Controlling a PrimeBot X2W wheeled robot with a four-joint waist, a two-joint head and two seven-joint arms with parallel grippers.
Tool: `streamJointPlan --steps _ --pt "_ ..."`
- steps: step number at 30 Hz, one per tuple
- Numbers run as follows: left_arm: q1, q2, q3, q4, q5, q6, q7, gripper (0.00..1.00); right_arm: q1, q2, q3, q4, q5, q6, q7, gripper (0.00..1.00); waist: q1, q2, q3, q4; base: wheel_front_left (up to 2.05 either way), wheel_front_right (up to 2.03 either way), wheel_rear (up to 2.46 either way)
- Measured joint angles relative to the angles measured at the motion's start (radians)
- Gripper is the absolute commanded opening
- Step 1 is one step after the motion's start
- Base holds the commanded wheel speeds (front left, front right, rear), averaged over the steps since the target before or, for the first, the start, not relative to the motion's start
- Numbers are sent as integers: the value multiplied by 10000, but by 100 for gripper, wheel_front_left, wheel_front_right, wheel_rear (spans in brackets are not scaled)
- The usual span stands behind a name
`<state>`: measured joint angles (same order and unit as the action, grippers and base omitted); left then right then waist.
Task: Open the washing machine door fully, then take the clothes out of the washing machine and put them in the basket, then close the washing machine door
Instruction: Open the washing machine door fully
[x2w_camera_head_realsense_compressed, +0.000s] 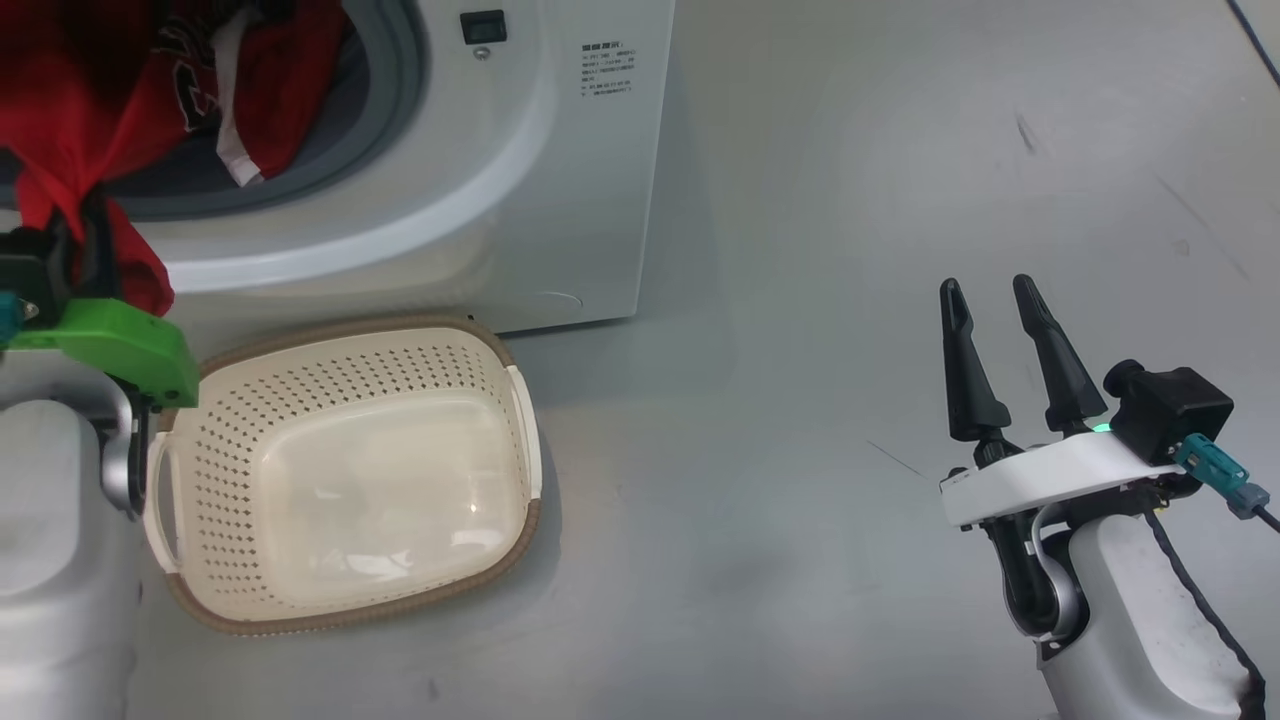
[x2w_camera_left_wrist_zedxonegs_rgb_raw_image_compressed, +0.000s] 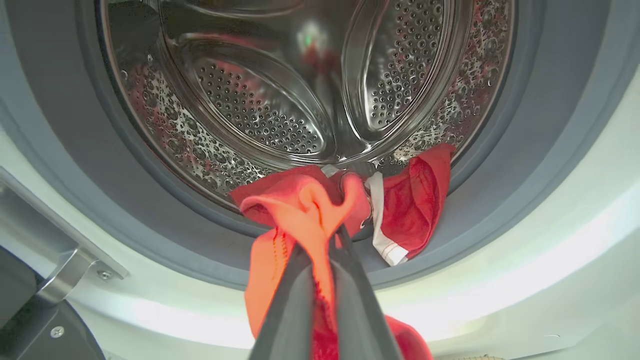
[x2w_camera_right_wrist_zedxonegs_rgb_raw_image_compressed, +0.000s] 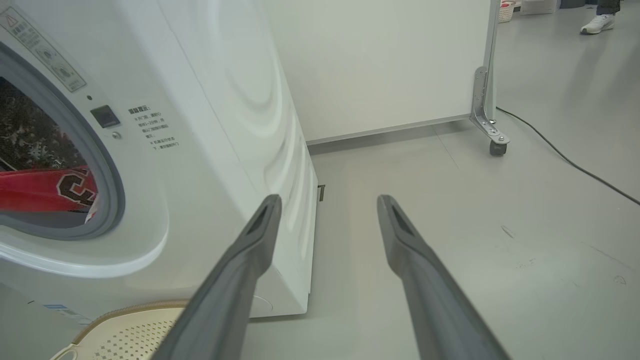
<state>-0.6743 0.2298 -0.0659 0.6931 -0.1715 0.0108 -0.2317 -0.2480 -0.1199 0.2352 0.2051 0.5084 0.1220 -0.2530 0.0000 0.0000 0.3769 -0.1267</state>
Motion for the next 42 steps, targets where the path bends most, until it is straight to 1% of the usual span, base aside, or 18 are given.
streamJointPlan --steps 2,10,12,21,25,29,37,42 --pt "202 -100 -29 -167 -35 -79 -82 0 89 -2 -19 -2 0 0 0 100 0 0 -186 87 0 0 0" --pt "779 -529 -240 -1337 -27 -88 -176 0 362 -15 -58 -8 0 0 0 100 0 0 -787 488 0 0 0" --pt "955 -529 -378 -1753 153 -73 -203 0 380 -29 -33 -10 0 0 0 100 0 0 -917 577 0 0 0" --pt "1347 -642 -150 -4658 255 205 -205 0 385 -167 67 -71 0 0 0 100 0 0 -1289 810 0 0 0" --pt "1609 -826 -31 -5624 255 284 -207 0 432 -234 21 -86 0 0 0 100 0 0 -1337 826 0 0 0" --pt "1820 -865 38 -6437 255 339 -224 0 540 -236 40 -88 0 0 0 100 0 0 -1379 833 0 0 0" --pt "2188 -869 215 -7589 399 380 -259 0 540 -238 61 -113 6 0 0 100 0 0 -1427 810 0 0 0" --pt "2567 -865 219 -7593 399 380 -261 0 542 -234 69 -128 10 0 0 100 0 0 -1434 786 0 0 0"
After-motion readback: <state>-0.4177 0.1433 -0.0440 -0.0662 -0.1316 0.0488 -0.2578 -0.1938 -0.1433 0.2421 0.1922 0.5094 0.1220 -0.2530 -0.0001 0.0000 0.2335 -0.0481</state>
